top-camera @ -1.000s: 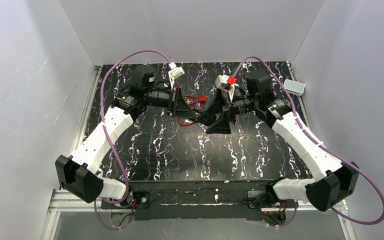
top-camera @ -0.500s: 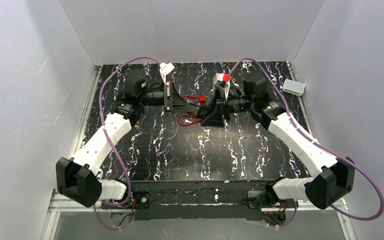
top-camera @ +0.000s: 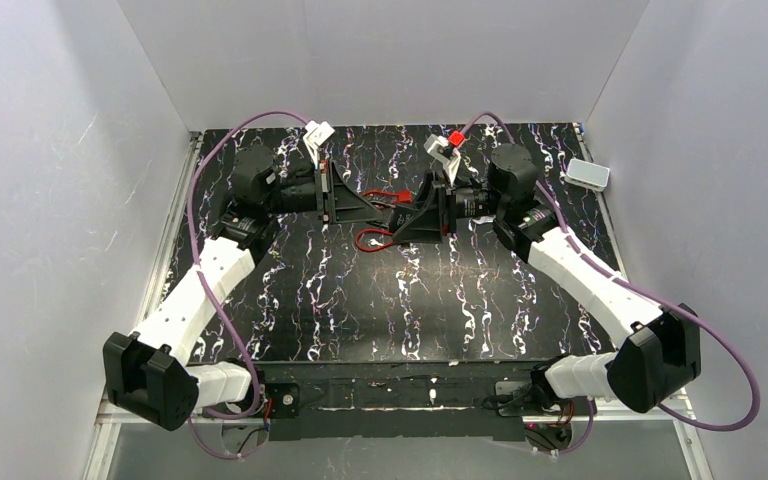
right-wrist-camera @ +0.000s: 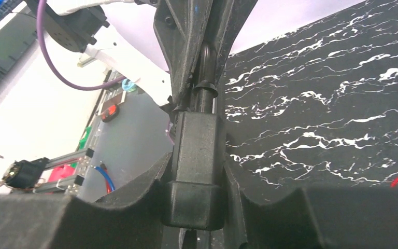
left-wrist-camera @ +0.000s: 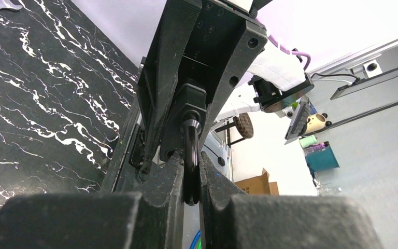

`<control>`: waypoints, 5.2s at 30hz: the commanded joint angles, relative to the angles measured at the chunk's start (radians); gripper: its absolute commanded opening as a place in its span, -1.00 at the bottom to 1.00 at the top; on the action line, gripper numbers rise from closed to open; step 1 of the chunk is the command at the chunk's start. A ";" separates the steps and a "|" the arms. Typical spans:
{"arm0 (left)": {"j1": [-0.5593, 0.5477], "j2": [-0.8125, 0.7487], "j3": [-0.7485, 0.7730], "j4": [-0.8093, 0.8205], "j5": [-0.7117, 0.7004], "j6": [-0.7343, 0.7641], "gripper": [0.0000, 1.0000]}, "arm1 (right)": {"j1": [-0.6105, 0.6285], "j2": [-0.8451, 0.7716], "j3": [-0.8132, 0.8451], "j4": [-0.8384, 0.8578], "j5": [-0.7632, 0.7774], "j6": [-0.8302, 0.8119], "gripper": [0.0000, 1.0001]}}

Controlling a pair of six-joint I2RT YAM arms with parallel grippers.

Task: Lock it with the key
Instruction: Lock the lock.

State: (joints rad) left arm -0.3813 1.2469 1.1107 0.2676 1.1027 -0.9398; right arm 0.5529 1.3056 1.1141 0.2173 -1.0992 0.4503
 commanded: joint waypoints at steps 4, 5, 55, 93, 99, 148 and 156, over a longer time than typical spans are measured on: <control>0.027 -0.059 -0.012 0.068 0.007 -0.007 -1.00 | 0.000 -0.020 0.044 0.083 -0.048 0.078 -0.09; 0.030 -0.060 -0.009 0.070 0.004 -0.015 -1.00 | -0.002 -0.019 0.044 0.083 -0.041 0.084 -0.03; 0.158 -0.080 -0.129 0.320 -0.018 -0.195 -0.29 | -0.018 0.092 0.001 0.753 0.116 0.655 -0.97; 0.142 -0.075 -0.135 0.299 -0.111 -0.195 -1.00 | -0.018 0.102 -0.023 0.636 0.132 0.631 0.25; 0.135 -0.093 -0.118 0.214 -0.097 -0.090 -1.00 | -0.016 0.113 -0.002 0.595 0.137 0.613 0.19; 0.116 -0.126 -0.027 -0.178 -0.047 0.232 -0.23 | -0.002 0.127 -0.020 0.727 0.123 0.704 -0.97; 0.116 -0.130 -0.049 -0.037 -0.017 0.129 -0.41 | -0.002 0.119 -0.038 0.739 0.125 0.705 -0.97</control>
State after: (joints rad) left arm -0.2707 1.1435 1.0630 0.1398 1.0534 -0.7654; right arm 0.5510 1.4509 1.0672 0.8234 -0.9794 1.1343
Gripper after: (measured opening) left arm 0.332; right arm 0.428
